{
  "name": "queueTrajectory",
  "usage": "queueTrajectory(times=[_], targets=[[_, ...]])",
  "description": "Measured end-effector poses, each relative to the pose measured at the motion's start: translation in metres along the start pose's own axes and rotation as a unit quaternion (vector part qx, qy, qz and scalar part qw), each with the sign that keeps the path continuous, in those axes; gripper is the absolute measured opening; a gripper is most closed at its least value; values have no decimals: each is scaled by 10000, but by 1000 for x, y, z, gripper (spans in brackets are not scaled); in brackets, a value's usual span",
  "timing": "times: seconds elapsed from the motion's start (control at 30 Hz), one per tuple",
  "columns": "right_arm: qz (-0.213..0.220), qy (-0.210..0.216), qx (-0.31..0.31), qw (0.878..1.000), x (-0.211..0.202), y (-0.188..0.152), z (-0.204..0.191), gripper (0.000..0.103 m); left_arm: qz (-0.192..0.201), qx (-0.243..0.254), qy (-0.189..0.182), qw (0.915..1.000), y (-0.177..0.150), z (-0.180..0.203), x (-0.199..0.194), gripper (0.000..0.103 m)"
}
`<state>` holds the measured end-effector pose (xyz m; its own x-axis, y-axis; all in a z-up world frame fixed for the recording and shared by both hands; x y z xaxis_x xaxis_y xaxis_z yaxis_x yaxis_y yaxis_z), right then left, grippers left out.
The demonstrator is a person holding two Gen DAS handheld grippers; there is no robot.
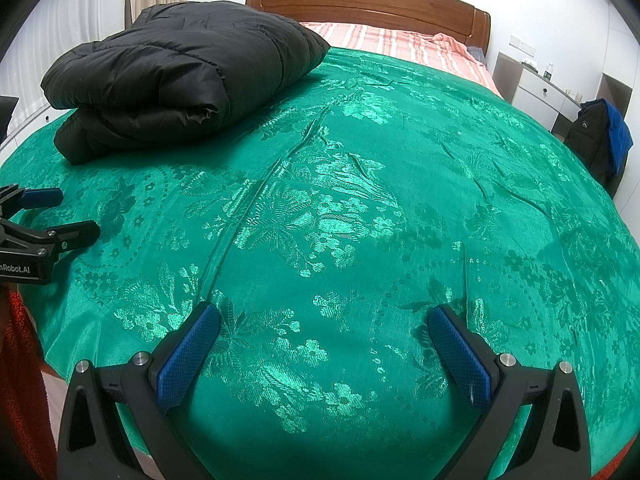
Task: Fold large clothes
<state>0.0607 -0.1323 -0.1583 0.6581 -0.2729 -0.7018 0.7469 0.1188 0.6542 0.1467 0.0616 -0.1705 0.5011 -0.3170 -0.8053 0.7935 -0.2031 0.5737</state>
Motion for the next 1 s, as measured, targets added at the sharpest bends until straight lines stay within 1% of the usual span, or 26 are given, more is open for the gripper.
queueTrajectory(times=[0.57,1.0], targets=[[-57,3,93,9999,-4,0,2,103,5,-19,-64,10000,0,0,-2,103],[-50,14,91,9999,-4,-1,3,103,-52,-144,98,9998,0,7,0,103]])
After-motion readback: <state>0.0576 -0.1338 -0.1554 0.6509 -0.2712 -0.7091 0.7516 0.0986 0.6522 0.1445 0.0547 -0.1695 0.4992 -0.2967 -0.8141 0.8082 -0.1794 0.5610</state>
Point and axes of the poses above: each gripper's, at about its wrist camera, not at the fingertips, and x roughly the way its jaws point, z to its right, y to its top, the point moved 3 cm from there along x, roughly the way its jaws point, and after that the axes turned 15 degrees about -y, right-handed, at the moved point
